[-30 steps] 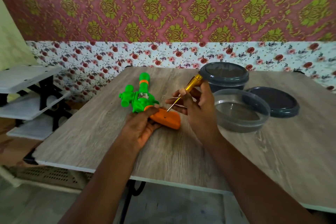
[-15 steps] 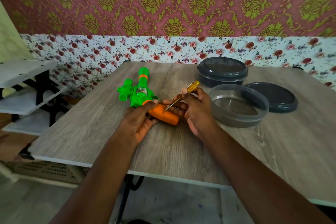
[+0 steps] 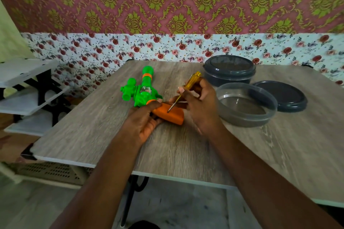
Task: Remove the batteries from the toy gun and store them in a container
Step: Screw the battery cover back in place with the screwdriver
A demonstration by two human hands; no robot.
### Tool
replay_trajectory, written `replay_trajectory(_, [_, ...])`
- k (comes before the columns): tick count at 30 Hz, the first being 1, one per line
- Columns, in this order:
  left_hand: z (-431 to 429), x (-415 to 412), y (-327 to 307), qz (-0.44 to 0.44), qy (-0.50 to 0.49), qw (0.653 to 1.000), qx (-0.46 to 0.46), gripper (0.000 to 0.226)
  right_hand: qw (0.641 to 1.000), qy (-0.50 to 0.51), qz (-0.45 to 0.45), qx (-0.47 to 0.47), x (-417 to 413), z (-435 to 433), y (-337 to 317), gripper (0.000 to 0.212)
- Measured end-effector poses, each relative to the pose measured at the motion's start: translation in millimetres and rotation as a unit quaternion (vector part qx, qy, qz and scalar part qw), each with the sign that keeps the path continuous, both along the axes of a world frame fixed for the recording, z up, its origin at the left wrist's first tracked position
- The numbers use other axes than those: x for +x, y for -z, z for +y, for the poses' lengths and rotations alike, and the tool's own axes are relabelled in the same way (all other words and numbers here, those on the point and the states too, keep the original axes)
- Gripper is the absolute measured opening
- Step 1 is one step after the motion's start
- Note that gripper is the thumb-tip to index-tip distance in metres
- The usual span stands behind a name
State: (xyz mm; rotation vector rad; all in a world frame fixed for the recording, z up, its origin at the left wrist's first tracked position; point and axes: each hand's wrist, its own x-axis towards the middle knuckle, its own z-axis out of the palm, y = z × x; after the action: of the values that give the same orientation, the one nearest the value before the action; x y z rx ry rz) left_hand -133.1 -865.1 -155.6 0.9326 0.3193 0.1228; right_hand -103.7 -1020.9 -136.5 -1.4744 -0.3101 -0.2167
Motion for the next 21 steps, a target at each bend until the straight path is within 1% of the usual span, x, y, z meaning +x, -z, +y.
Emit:
replay_trajectory(2, [1.5, 1.6, 1.3, 0.002, -0.008, 1.0, 0.006, 0.032, 0.998, 0.015, -0.053, -0.028, -2.1, -0.1, -2.3, 0.038])
replay_trajectory(6, [0.8, 0.3, -0.6, -0.008, -0.002, 1.0, 0.012, 0.028, 0.985, 0.005, -0.158, -0.068, -7.2, -4.2, -9.2, 0.066])
replay_trajectory(8, [0.4, -1.0, -1.4, -0.011, 0.005, 1.0, 0.019, 0.024, 0.97, 0.007, -0.219, -0.102, -8.2, -3.9, -11.6, 0.061])
replay_trajectory(10, [0.4, -0.5, -0.8, -0.01, 0.001, 1.0, 0.021, 0.027, 0.962, 0.016, -0.248, -0.114, -10.4, -1.8, -13.9, 0.052])
replay_trajectory(12, [0.9, 0.6, 0.3, -0.009, -0.001, 1.0, 0.021, 0.029, 0.964, 0.005, -0.248, -0.091, -11.3, -1.1, -15.1, 0.049])
replay_trajectory(16, [1.0, 1.0, 1.3, -0.007, -0.002, 1.0, 0.02, 0.025, 0.972, -0.024, -0.23, -0.032, -12.0, -4.4, -18.8, 0.042])
replay_trajectory(19, [0.7, 1.5, 1.6, -0.01, -0.003, 1.0, 0.019, 0.025, 0.969, -0.008, -0.247, -0.022, -10.8, -4.7, -19.2, 0.043])
replay_trajectory(21, [0.7, 1.9, 2.1, -0.012, -0.002, 1.0, 0.021, 0.023, 0.961, 0.01, -0.274, -0.038, -8.2, -4.0, -17.8, 0.043])
